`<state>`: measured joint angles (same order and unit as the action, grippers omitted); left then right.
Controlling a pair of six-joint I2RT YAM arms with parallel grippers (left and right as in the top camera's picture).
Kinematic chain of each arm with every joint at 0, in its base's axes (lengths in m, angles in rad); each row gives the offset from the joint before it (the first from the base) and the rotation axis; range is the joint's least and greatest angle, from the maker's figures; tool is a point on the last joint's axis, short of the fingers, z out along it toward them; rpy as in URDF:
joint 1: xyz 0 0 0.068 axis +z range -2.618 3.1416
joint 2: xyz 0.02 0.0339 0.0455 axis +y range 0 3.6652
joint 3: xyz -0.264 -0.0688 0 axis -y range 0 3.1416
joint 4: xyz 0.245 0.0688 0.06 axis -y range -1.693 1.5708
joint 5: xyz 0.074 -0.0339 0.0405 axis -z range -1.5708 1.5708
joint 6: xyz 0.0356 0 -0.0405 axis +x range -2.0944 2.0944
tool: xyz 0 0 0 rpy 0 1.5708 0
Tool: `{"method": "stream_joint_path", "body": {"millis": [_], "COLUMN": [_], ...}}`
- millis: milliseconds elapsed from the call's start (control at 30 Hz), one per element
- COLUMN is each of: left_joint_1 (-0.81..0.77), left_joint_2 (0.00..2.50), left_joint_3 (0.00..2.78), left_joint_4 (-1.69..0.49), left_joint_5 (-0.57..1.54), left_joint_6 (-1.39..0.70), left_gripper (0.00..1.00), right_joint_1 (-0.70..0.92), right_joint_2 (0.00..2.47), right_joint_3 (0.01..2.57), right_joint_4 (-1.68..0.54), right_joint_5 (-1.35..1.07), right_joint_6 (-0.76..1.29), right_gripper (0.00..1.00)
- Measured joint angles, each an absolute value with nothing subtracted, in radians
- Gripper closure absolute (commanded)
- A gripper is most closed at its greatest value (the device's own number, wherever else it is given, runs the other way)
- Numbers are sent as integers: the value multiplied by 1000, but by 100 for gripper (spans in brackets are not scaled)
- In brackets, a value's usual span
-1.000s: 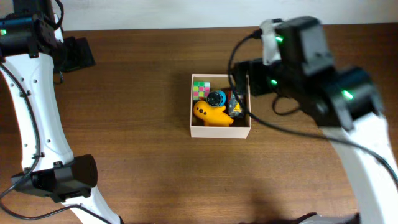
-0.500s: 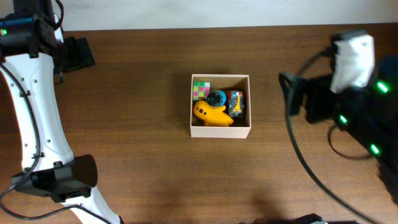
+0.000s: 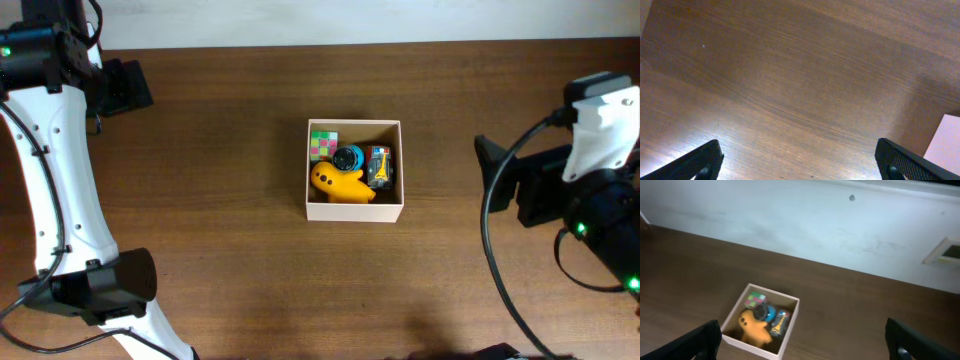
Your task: Pack container
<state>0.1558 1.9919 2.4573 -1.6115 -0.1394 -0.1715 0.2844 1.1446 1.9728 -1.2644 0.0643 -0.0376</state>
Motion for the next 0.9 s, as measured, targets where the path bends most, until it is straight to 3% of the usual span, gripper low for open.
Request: {"method": "stream_joint_path", "body": {"millis": [233, 500, 900], "left_joint_1": [156, 156, 156], "left_joint_2": [1992, 1992, 1992], "left_joint_3": [2457, 2457, 2457], "left_joint_4": [-1612, -1611, -1611], "left_joint_5": [-139, -140, -139], "left_joint_6": [-172, -171, -171], "left_gripper": [1, 1, 1], "right_joint_1": [188, 75, 59], "right_joint_2": [1071, 863, 419], "right_joint_3": [1747, 1139, 342], "right_joint_4": [-1010, -611, -173], "right_joint_5": [83, 86, 77], "right_joint_6": [-38, -38, -38], "right_gripper": [1, 1, 1]}}
